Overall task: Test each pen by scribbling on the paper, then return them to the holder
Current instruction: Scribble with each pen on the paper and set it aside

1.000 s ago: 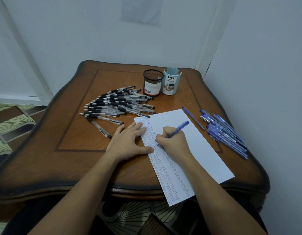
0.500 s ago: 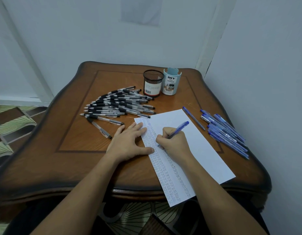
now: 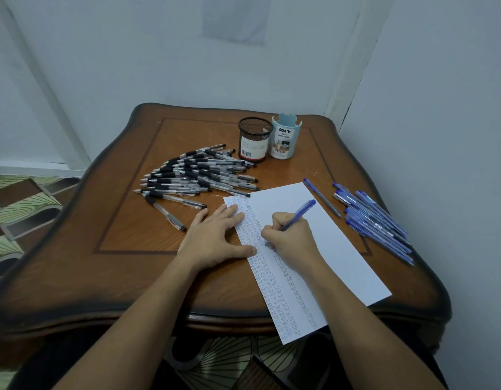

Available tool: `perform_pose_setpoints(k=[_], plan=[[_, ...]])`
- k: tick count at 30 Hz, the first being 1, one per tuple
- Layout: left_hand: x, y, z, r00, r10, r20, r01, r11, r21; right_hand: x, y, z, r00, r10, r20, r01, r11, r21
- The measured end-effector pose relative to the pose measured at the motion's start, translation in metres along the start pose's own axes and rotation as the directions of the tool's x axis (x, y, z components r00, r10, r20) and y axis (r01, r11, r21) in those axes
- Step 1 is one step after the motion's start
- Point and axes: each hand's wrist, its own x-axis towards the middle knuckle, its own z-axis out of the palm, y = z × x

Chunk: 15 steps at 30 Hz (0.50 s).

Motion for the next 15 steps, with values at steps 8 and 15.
perform_pose_setpoints(k=[8, 15], plan=[[0.001, -0.002, 0.001, 1.000, 0.011, -0.004, -0.011, 1.000, -0.019, 0.005, 0.001, -0.002, 0.997, 0.022, -0.077, -0.014, 0.995, 0.102], [0.002, -0.003, 0.001, 1.000, 0.005, 0.005, -0.005, 1.000, -0.023, 0.009, -0.015, -0.016, 0.962, 0.271, 0.013, -0.248, 0.861, 0.444]])
